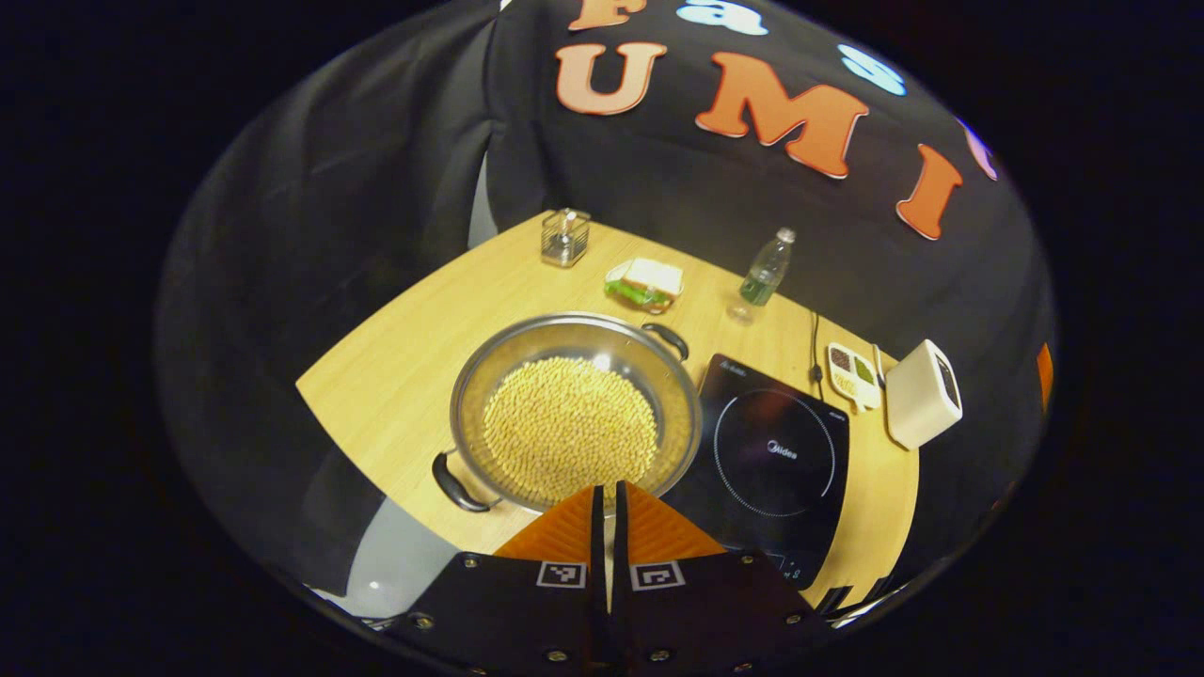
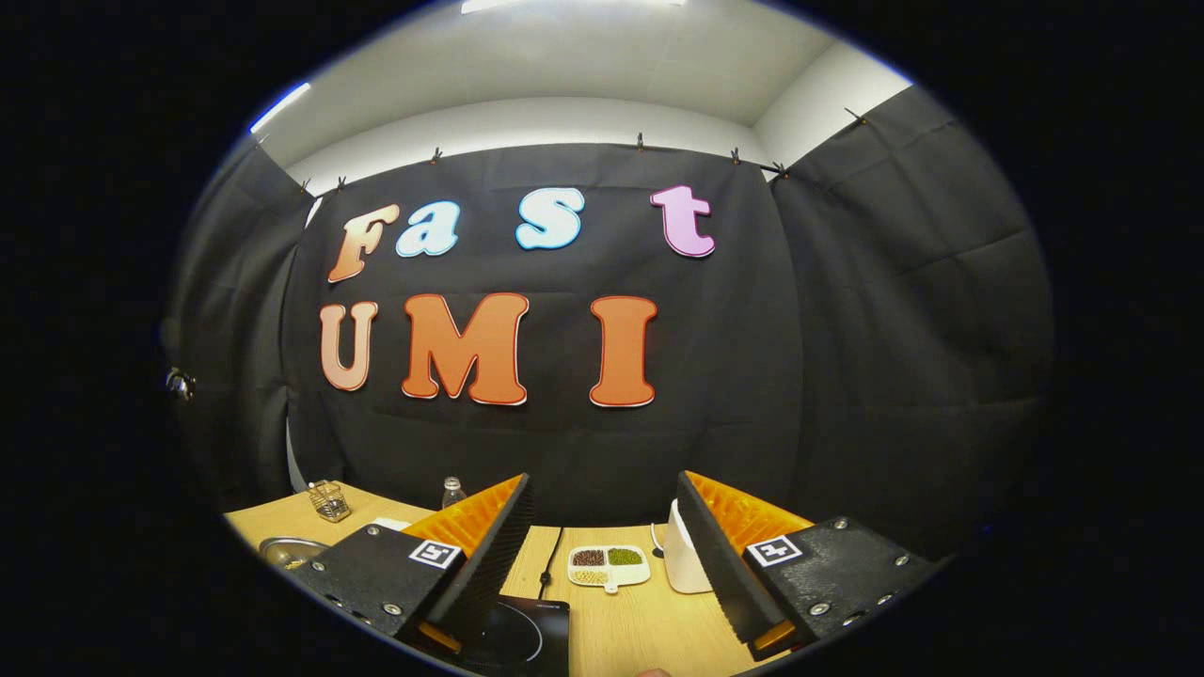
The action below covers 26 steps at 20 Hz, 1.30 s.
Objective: First push the handle of the pot to place it horizontally, then grasp the pot with both hands and set it on the induction cooktop.
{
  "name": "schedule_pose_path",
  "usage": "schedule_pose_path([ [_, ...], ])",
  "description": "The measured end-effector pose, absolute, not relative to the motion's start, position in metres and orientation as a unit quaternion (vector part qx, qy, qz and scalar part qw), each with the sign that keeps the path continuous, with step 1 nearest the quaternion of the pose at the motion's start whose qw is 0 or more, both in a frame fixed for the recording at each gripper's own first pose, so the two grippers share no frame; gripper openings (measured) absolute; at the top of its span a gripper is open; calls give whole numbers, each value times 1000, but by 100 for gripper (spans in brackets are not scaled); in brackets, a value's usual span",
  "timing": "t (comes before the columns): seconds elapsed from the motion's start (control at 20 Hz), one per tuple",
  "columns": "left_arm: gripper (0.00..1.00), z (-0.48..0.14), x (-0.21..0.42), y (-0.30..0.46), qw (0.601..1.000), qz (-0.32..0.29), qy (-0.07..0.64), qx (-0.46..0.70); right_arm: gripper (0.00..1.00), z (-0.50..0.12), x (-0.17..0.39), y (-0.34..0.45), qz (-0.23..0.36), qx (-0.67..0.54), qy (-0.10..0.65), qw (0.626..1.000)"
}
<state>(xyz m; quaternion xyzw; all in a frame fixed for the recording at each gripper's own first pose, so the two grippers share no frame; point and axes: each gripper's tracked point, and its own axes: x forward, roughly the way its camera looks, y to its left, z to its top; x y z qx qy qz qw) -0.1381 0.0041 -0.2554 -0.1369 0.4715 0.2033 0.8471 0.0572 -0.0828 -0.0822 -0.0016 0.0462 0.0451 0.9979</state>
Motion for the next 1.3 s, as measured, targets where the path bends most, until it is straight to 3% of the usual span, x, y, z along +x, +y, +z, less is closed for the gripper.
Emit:
schedule_pose_path([
  [0.5,3,-320,-184,43,744,255,558,-265,95,-107,49,-91,-13,-24,84,996],
  [0.95,2,-375,-202,73,645,255,620,-365,95,-100,38,-29,-48,-30,98,994],
  [1.15,2,-378,-203,79,624,247,635,-382,95,-103,33,-6,-49,-45,105,992],
  [1.2,7,-378,-203,83,623,248,636,-382,95,-103,30,-1,-49,-46,108,992],
  [1.3,2,-377,-204,93,627,248,638,-371,95,-109,28,5,-50,-51,117,991],
])
